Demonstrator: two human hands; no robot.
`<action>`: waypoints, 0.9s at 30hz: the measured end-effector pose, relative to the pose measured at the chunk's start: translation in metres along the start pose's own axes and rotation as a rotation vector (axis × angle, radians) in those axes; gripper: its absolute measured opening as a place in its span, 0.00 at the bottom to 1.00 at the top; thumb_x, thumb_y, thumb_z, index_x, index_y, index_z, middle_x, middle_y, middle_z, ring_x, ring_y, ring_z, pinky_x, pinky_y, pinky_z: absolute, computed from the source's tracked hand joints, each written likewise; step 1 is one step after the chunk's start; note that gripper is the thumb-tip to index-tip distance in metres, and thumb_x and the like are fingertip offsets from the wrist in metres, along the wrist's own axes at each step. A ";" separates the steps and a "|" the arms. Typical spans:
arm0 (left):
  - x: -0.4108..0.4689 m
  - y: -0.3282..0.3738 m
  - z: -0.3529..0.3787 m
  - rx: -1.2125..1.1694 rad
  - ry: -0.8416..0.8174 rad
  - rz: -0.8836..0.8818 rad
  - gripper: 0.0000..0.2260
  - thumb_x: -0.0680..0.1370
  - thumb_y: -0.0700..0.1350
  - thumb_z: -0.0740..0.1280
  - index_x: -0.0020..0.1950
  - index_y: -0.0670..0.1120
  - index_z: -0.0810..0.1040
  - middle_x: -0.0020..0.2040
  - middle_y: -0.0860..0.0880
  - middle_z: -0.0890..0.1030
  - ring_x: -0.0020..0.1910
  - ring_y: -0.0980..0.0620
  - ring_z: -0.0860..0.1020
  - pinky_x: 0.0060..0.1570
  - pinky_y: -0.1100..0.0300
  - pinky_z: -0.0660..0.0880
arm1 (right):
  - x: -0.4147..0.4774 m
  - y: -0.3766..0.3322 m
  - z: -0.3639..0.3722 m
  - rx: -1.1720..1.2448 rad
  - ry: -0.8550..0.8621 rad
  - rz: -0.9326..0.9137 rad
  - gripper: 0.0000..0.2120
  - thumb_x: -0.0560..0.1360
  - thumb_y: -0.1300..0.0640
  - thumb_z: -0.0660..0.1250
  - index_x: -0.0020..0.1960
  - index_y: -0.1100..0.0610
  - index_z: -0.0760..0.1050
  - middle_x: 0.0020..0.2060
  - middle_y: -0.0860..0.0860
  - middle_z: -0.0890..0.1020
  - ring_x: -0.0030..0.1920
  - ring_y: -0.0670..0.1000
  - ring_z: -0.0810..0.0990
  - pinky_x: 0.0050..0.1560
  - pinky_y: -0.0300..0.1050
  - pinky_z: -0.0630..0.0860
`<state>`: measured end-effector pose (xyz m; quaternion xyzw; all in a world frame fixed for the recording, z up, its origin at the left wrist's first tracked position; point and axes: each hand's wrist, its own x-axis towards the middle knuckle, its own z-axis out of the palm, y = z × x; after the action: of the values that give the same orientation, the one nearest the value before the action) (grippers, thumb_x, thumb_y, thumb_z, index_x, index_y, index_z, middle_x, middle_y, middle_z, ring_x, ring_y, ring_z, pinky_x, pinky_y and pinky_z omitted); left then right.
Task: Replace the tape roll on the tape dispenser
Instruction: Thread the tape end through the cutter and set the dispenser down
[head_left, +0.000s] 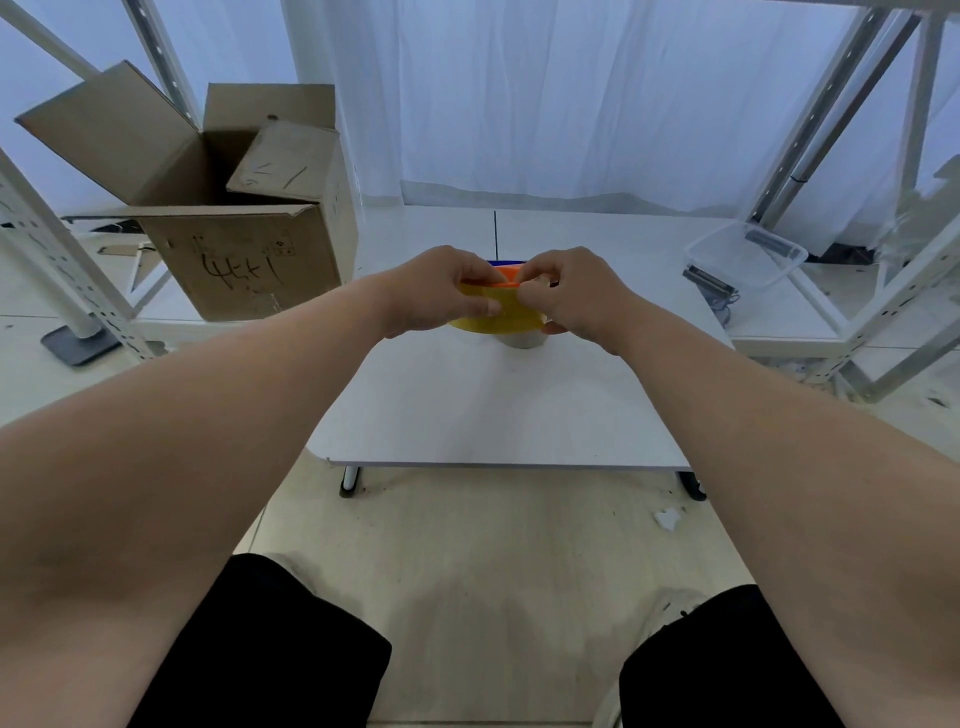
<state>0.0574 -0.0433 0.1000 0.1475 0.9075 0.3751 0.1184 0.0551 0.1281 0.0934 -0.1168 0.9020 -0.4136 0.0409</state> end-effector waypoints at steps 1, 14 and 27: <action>0.000 0.000 0.000 -0.004 0.002 0.001 0.14 0.77 0.44 0.66 0.63 0.48 0.76 0.56 0.51 0.74 0.55 0.50 0.71 0.52 0.57 0.67 | 0.000 -0.001 0.001 -0.016 0.008 -0.006 0.11 0.75 0.59 0.62 0.54 0.57 0.79 0.52 0.53 0.77 0.56 0.57 0.76 0.54 0.56 0.81; -0.003 0.001 0.001 0.033 0.028 0.022 0.14 0.77 0.45 0.66 0.63 0.47 0.76 0.56 0.50 0.74 0.55 0.50 0.72 0.52 0.57 0.68 | 0.000 0.000 0.001 0.071 0.045 0.055 0.11 0.74 0.55 0.65 0.54 0.56 0.79 0.51 0.51 0.77 0.56 0.56 0.77 0.53 0.53 0.81; 0.005 0.007 0.002 0.066 0.263 -0.034 0.13 0.78 0.48 0.64 0.59 0.43 0.74 0.54 0.46 0.76 0.50 0.47 0.75 0.53 0.52 0.74 | 0.008 -0.005 0.000 0.112 0.285 -0.017 0.17 0.71 0.52 0.72 0.57 0.57 0.77 0.53 0.53 0.81 0.54 0.52 0.79 0.53 0.43 0.77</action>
<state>0.0549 -0.0359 0.1028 0.0857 0.9293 0.3592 0.0000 0.0478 0.1230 0.0972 -0.0622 0.8731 -0.4760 -0.0847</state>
